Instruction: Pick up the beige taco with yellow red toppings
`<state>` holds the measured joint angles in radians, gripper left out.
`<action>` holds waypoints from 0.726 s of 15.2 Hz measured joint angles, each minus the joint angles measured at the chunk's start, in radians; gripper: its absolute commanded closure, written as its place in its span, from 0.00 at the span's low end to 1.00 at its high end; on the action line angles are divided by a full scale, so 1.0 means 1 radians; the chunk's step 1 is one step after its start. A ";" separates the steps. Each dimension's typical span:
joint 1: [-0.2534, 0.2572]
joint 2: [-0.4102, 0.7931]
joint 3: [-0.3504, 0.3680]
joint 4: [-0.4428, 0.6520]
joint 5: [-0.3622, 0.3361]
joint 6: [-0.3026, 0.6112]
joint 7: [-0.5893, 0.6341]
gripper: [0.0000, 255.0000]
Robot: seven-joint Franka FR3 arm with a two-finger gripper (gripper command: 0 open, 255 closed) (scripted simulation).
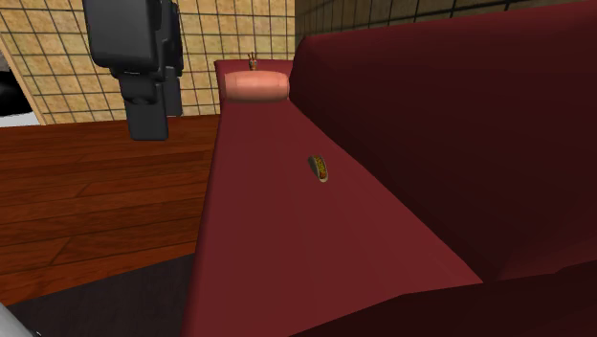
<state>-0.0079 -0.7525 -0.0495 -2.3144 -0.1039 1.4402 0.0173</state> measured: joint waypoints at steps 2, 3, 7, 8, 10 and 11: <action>0.006 0.013 -0.003 0.001 -0.002 0.012 -0.013 0.00; 0.014 0.040 -0.008 0.008 -0.005 0.032 -0.033 0.00; 0.058 0.156 -0.022 0.034 -0.011 0.122 -0.130 0.00; 0.069 0.197 -0.028 0.050 -0.013 0.147 -0.159 0.00; 0.091 0.267 -0.031 0.084 -0.012 0.184 -0.210 0.00; 0.101 0.301 -0.034 0.099 -0.012 0.203 -0.238 0.00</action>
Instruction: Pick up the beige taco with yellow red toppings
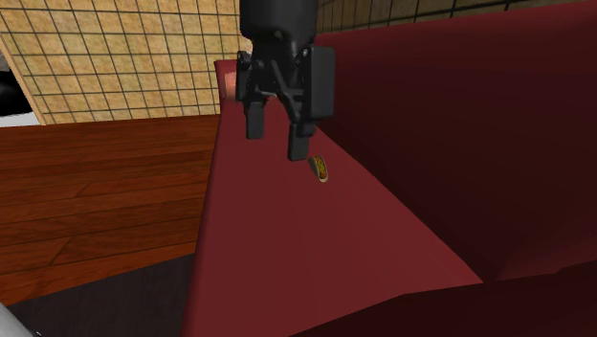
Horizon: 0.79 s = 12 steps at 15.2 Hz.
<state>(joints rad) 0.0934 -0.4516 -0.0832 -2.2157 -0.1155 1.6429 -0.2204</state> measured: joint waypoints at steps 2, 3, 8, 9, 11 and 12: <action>0.019 0.071 -0.005 0.037 0.001 0.035 -0.058 0.00; 0.028 0.108 -0.006 0.059 0.003 0.050 -0.085 0.00; 0.075 0.273 0.010 0.140 0.017 0.135 -0.203 0.00; 0.085 0.312 0.015 0.167 0.021 0.147 -0.225 0.00; 0.099 0.372 0.024 0.210 0.025 0.165 -0.276 0.00; 0.104 0.399 0.027 0.231 0.026 0.172 -0.303 0.00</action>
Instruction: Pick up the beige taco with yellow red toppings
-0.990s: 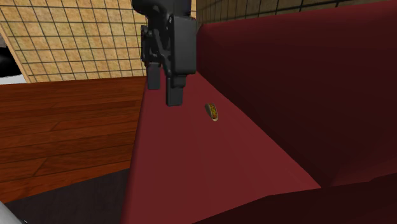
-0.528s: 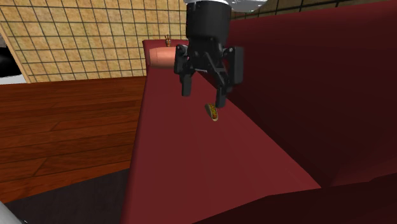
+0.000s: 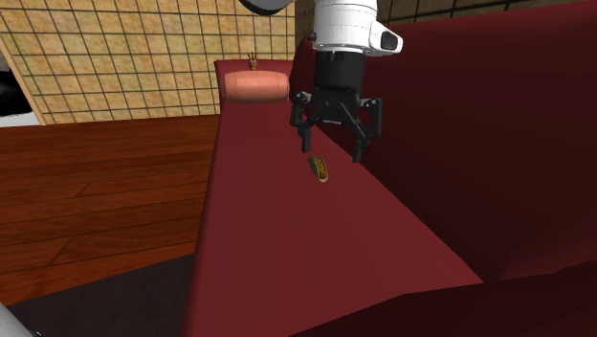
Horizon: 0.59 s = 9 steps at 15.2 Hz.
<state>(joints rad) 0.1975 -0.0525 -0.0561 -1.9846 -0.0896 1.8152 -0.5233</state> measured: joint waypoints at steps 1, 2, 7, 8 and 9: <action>0.007 0.033 0.006 0.023 0.002 0.011 -0.024 0.00; 0.016 0.053 0.014 0.036 0.003 0.018 -0.043 0.00; 0.051 0.197 0.053 0.154 0.004 0.046 -0.148 0.00; 0.059 0.224 0.062 0.173 0.003 0.054 -0.167 0.00; 0.063 0.255 0.069 0.205 0.002 0.053 -0.191 0.00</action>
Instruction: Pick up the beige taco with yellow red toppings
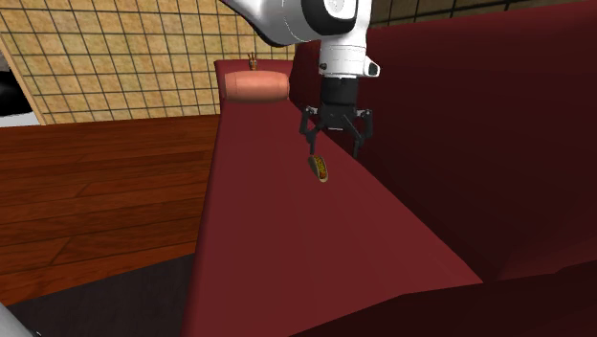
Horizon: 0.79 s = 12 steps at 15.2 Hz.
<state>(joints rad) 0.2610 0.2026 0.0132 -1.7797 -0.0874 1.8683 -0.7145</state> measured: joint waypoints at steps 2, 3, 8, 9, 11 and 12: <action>0.016 0.057 0.019 0.045 -0.004 0.012 -0.036 0.00; 0.025 0.081 0.029 0.069 -0.007 0.012 -0.052 0.00; 0.066 0.202 0.075 0.177 -0.027 0.027 -0.143 0.00; 0.077 0.225 0.085 0.194 -0.032 0.033 -0.157 0.00; 0.092 0.262 0.099 0.234 -0.040 0.029 -0.184 0.00; 0.093 0.266 0.101 0.231 -0.041 0.037 -0.192 0.00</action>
<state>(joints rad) 0.3536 0.4686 0.1145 -1.5485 -0.1289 1.9052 -0.9064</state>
